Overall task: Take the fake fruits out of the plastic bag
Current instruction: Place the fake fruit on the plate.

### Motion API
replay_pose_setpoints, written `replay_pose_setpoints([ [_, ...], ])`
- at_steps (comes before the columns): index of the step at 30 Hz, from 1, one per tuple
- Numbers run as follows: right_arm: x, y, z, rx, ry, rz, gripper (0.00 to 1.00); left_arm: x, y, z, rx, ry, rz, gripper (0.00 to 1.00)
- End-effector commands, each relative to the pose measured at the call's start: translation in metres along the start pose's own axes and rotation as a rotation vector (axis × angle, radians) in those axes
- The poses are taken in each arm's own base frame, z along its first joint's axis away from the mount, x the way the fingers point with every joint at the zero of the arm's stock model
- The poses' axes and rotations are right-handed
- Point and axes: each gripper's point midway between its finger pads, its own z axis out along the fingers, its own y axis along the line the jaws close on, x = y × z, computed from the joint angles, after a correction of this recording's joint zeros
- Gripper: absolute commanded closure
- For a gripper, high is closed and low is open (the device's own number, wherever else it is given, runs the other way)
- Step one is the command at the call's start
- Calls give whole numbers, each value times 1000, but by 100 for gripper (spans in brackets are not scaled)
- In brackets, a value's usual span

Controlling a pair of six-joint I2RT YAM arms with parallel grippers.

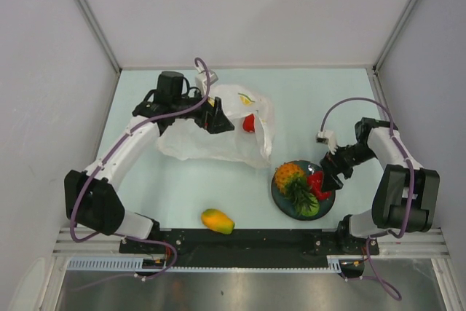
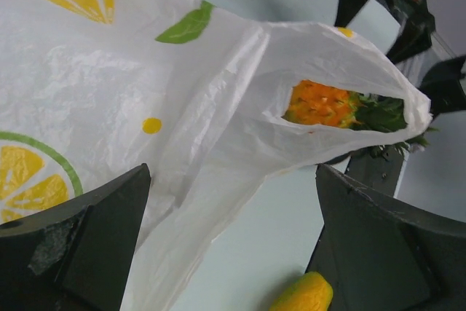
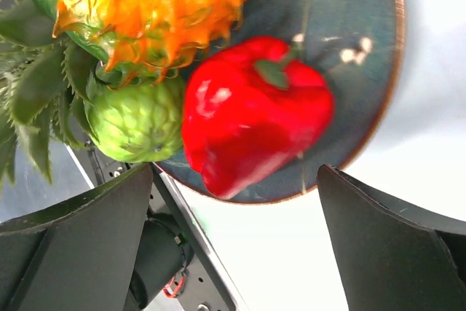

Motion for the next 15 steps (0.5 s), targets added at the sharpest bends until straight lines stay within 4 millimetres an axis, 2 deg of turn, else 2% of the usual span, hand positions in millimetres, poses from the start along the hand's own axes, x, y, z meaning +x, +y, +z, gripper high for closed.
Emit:
replay_pose_setpoints([
  [1, -26, -5, -23, 26, -117, -8, 0, -25, -60, -13, 144, -42, 262, 0],
  [2, -29, -8, -28, 33, -155, 14, 0, -33, -72, -14, 152, -61, 318, 0],
  [3, -32, -9, -31, 37, -177, 49, 0, -57, -86, -23, 145, -126, 396, 0],
  [5, -37, -20, -34, 55, -221, 89, 1, -72, -106, -28, 190, -157, 474, 0],
  [6, -35, -25, -36, 57, -234, 121, 2, -77, -123, -35, 250, -157, 492, 0],
  [9, -25, -36, -28, 31, -217, 178, 15, -61, -143, -29, 366, -79, 492, 7],
  [10, -23, -40, -27, 27, -216, 194, 23, -45, -146, -26, 393, -22, 474, 9],
  [11, -18, -45, -22, -1, -214, 231, 26, -39, -154, -21, 415, -16, 526, 14],
  [12, -15, -47, -19, -14, -215, 251, 30, -34, -153, -17, 414, -13, 533, 16],
  [13, -11, -49, -18, -33, -217, 279, 35, -42, -147, -11, 377, -41, 574, 18],
  [15, -7, -51, -11, -84, -208, 314, 40, -46, -144, -2, 340, -39, 606, 20],
])
